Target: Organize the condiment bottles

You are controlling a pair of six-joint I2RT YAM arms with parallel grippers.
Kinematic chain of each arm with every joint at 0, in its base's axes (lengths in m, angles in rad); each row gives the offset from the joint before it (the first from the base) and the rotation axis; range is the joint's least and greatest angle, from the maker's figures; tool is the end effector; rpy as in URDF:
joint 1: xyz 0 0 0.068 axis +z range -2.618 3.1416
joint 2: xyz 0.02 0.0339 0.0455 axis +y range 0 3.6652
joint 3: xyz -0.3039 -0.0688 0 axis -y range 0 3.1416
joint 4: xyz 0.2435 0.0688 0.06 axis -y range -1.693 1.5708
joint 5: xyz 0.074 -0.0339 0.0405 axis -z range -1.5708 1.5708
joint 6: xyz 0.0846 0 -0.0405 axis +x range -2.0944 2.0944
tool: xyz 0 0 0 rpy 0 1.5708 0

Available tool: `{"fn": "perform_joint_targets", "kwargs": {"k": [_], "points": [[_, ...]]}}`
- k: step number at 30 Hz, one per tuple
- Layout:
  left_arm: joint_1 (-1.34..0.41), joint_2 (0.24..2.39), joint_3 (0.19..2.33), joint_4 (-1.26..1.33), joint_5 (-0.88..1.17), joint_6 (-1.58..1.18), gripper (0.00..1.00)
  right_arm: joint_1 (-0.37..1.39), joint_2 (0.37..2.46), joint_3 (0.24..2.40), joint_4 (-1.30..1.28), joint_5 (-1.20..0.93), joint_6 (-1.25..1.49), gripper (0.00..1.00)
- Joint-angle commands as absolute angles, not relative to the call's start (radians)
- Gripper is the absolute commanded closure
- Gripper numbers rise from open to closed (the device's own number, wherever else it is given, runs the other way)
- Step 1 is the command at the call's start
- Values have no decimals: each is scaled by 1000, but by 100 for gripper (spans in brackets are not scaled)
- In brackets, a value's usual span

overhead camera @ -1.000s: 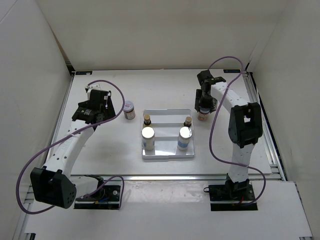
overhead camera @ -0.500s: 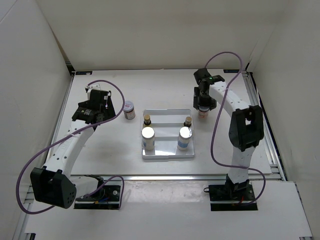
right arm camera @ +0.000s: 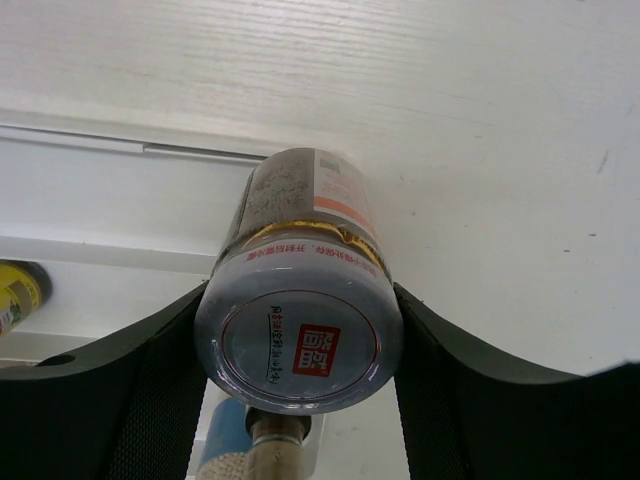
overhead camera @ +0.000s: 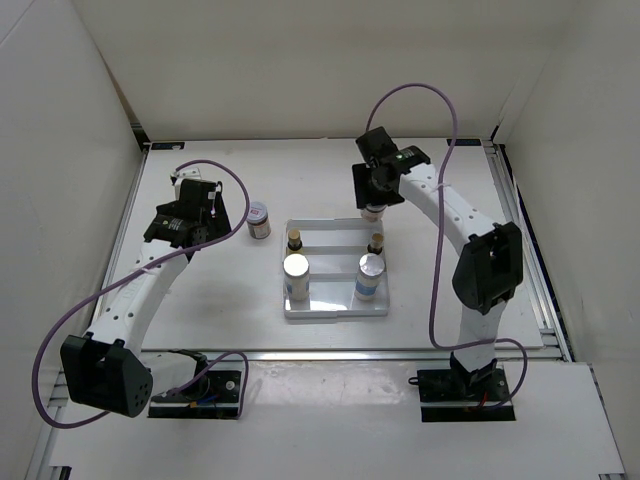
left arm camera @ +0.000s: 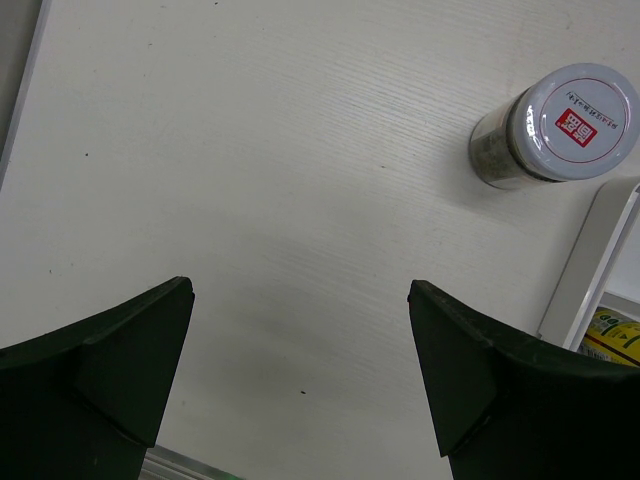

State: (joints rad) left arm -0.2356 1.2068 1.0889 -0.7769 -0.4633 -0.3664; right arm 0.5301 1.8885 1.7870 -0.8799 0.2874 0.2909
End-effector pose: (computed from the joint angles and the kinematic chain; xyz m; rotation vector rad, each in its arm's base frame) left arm 0.2561 -0.0226 0.3117 -0.3485 2.3353 0.2849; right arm 0.3999 0.2066 0.3083 -0.1886 2.4865 -0.0288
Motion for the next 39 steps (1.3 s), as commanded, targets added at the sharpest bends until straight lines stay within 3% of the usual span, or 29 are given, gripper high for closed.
{"fn": "perform_joint_targets", "kwargs": {"k": [1, 11, 15, 39], "points": [[-232, 1187, 1117, -759, -459, -364, 0, 540, 1914, 1830, -838, 253, 256, 100], [-232, 1187, 1126, -759, -459, -354, 0, 571, 2000, 1830, -825, 221, 265, 100], [-232, 1187, 1126, -759, -459, -354, 0, 571, 2020, 1812, -836, 190, 275, 94], [-232, 1169, 1126, -759, -459, -354, 0, 589, 2002, 1779, -920, 233, 316, 99]]}}
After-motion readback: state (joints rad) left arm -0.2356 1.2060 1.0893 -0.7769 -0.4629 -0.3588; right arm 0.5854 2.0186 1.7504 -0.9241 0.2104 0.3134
